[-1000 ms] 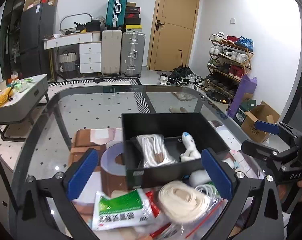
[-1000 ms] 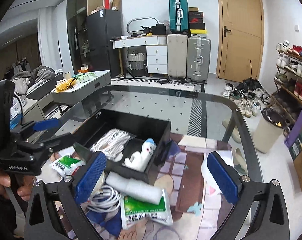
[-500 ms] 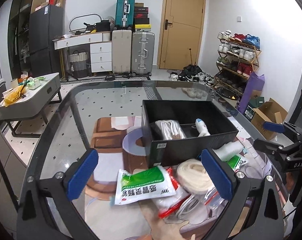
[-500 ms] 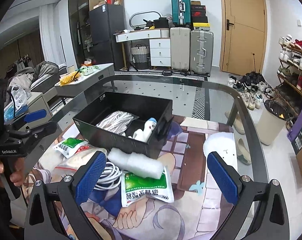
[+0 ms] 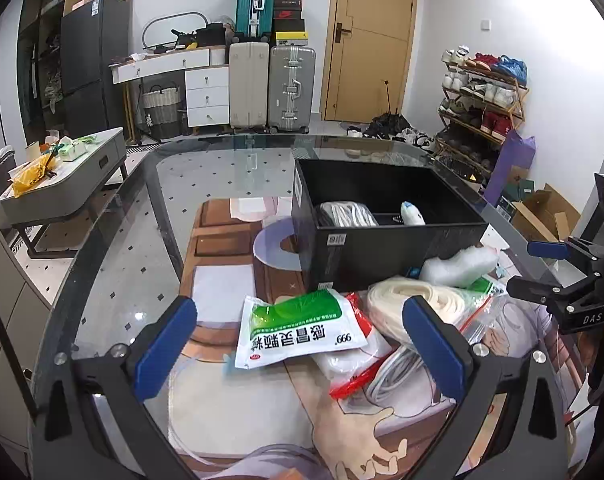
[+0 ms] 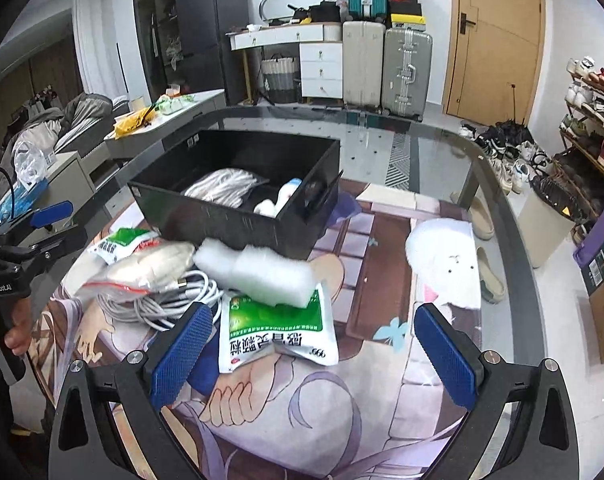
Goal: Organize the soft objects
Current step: 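Move both grippers back toward the green-and-white medicine sachets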
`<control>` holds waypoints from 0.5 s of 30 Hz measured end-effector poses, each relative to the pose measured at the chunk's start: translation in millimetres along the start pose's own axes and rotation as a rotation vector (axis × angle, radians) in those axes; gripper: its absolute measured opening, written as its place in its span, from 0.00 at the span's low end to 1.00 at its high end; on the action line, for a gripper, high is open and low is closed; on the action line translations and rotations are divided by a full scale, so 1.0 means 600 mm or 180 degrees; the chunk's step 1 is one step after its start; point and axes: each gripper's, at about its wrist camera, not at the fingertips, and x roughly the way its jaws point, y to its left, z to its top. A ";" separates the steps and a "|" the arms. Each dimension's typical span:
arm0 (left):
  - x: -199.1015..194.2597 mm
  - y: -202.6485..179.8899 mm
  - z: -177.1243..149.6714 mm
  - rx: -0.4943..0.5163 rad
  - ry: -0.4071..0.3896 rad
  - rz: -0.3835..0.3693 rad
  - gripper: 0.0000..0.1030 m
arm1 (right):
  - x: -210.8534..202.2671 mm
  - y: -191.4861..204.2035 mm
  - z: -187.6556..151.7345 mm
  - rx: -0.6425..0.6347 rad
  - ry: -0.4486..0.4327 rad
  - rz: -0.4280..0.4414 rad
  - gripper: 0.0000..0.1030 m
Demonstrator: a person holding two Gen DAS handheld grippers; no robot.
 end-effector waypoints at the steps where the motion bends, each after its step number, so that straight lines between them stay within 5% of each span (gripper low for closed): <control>1: 0.000 0.000 -0.002 0.0002 0.0002 -0.0002 1.00 | 0.005 0.002 -0.002 -0.0009 0.0039 0.0002 0.99; 15: 0.026 0.011 -0.016 -0.0078 0.0135 0.0020 1.00 | 0.065 0.015 -0.015 -0.0080 0.0403 -0.0007 0.99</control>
